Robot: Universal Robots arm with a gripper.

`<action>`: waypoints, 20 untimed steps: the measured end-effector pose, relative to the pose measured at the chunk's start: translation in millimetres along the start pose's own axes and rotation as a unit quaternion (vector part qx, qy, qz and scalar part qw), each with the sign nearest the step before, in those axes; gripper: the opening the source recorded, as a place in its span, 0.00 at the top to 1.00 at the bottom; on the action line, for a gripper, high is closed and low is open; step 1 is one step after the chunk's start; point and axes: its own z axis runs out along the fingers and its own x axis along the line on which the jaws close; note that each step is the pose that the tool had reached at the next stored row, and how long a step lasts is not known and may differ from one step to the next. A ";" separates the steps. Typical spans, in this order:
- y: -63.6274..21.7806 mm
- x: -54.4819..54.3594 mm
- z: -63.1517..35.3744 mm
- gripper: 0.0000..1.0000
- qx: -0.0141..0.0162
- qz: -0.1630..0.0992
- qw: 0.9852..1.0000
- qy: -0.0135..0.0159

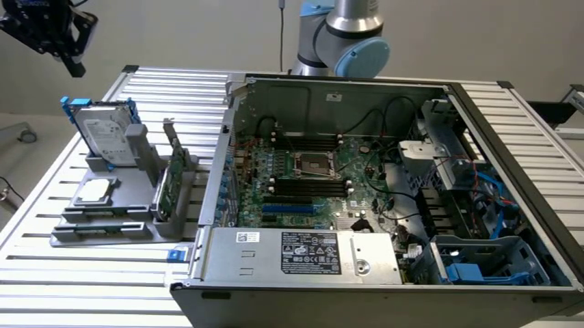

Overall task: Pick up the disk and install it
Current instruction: 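Pick up the disk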

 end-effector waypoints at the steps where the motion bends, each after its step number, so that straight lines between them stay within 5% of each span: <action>1: -0.1 0.0 1.1 0.89 0.000 -0.009 1.000 0.000; 6: -0.3 0.1 5.2 0.89 -0.001 -0.054 0.999 0.003; 11: -0.4 0.1 7.7 0.89 -0.002 -0.100 0.995 0.006; 14: -0.5 0.2 9.0 0.89 -0.003 -0.127 0.992 0.008; 20: -0.6 0.2 11.3 0.89 -0.004 -0.181 0.983 0.013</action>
